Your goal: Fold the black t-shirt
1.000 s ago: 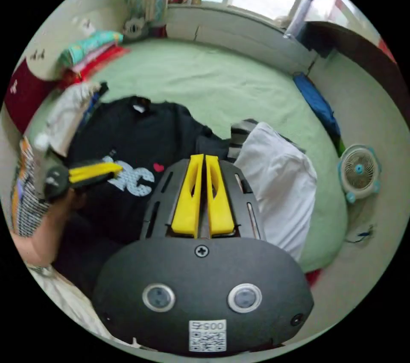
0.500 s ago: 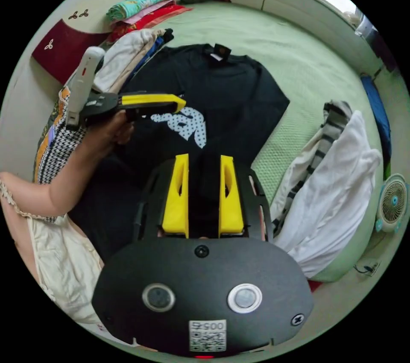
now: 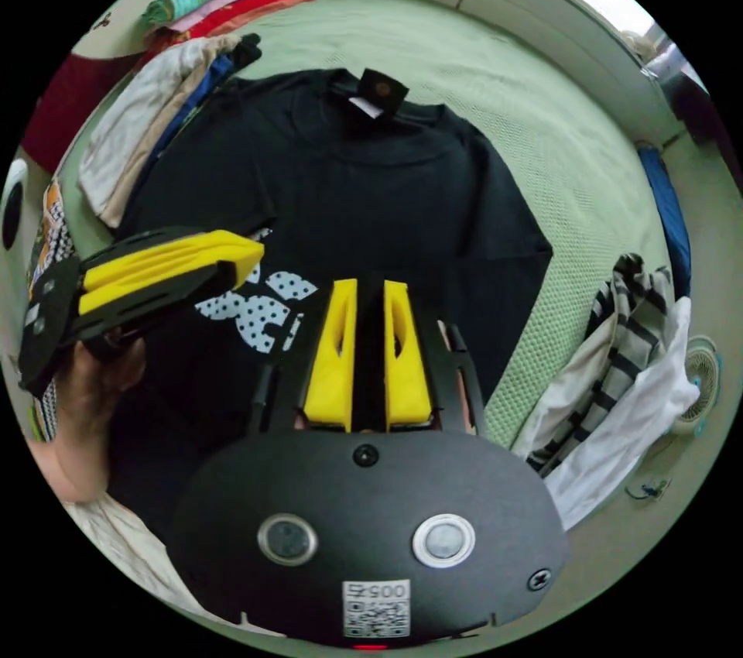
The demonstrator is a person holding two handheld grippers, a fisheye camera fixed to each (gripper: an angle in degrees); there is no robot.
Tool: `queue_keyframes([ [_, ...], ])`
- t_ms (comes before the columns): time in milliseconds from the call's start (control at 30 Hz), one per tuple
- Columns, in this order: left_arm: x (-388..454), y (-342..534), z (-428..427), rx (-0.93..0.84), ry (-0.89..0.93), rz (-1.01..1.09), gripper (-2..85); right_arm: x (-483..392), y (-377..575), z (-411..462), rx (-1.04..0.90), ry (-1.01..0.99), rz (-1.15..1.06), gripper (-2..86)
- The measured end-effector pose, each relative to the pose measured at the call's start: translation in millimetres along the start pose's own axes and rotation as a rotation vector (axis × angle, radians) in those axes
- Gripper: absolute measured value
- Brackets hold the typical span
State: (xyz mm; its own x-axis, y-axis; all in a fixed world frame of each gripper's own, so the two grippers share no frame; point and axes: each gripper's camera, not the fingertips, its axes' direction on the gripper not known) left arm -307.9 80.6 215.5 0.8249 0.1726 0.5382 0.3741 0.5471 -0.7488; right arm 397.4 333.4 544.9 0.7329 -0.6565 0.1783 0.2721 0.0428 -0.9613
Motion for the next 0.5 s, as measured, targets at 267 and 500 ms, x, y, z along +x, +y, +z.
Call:
queue_keyframes([
  [267, -10.5, -6.7, -3.4, 0.007, 0.016, -0.017, -0.7, 49.0, -33.9, -73.5, 0.228, -0.186, 0.109, 5.2],
  [500, -18.7, -4.9, -10.2, 0.011, 0.011, -0.027, -0.7, 100.9, -46.1, -101.0, 0.301, -0.18, 0.158, 8.9],
])
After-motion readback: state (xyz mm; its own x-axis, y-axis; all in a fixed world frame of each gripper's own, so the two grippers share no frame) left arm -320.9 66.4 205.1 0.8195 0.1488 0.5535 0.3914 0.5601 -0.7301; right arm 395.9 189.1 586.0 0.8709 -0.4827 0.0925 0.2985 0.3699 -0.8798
